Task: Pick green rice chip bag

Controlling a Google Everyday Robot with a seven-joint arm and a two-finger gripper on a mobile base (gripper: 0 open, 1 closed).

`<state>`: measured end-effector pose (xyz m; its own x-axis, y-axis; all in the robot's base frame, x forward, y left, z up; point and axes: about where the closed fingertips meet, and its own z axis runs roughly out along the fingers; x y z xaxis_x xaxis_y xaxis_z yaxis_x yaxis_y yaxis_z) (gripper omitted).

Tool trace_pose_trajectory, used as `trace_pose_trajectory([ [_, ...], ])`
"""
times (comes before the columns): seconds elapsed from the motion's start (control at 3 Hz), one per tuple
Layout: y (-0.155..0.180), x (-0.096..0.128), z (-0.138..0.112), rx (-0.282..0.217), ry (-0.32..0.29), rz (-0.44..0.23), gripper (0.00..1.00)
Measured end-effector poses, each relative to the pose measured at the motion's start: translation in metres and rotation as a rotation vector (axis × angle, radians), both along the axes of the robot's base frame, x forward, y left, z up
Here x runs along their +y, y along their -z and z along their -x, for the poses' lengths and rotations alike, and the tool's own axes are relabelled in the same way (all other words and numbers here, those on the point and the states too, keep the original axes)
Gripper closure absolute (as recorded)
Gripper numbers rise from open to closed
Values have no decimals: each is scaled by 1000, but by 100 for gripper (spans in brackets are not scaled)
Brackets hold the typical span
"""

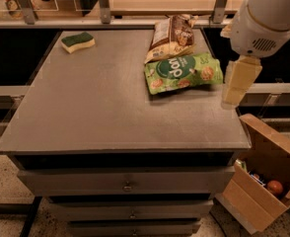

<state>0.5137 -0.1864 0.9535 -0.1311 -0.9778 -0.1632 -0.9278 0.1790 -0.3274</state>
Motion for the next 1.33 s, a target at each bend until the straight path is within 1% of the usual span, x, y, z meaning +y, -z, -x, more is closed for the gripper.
trace_pose_trajectory([
  [0.33,28,26,-41,-11,-38,33,0],
  [0.67,54,47,-82,-9,-71,63,0],
  [1.0,78,60,-121,8,-83,78,0],
  [1.33,106,66,-149,43,-84,84,0],
])
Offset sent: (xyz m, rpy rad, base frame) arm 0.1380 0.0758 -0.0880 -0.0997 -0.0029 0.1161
